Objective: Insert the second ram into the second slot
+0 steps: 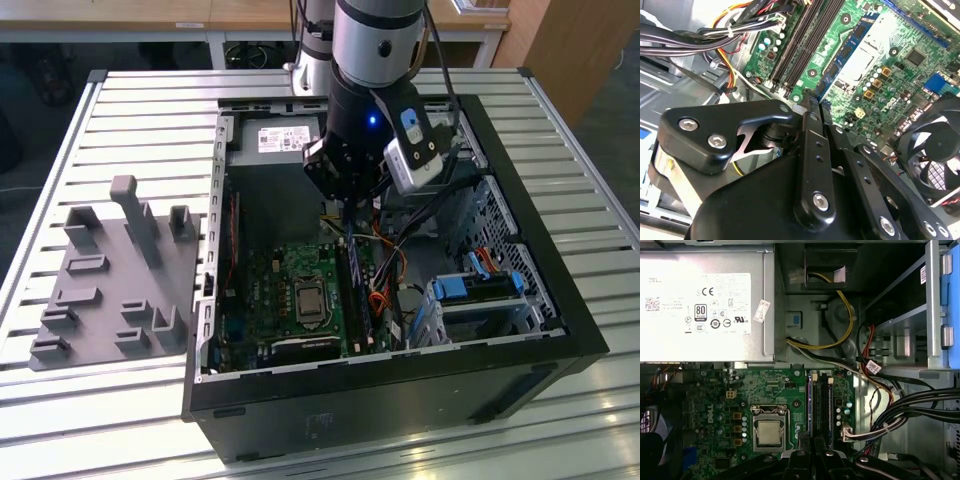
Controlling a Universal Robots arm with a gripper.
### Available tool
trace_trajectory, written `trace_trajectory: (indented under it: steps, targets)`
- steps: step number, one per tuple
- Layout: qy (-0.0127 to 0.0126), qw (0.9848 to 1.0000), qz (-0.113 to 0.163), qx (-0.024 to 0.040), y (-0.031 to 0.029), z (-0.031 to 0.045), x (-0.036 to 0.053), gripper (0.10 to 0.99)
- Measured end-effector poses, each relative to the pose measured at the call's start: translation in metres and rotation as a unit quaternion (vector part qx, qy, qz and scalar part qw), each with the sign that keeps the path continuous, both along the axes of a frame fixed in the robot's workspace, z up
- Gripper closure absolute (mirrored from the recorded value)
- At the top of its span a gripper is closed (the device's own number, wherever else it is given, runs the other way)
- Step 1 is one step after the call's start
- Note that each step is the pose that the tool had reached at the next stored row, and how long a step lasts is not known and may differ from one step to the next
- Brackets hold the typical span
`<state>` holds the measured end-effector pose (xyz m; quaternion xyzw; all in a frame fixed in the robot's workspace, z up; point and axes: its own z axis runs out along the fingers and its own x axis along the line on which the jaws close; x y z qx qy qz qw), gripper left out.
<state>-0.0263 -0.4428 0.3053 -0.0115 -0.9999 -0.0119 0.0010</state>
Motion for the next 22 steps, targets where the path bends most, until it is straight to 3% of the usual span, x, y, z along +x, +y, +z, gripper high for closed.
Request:
trace_trajectory:
  steps: [22]
  targets:
    - [0.0000, 1.0000, 0.001, 0.0000, -0.0001, -0.0069, 0.0006, 0.949]
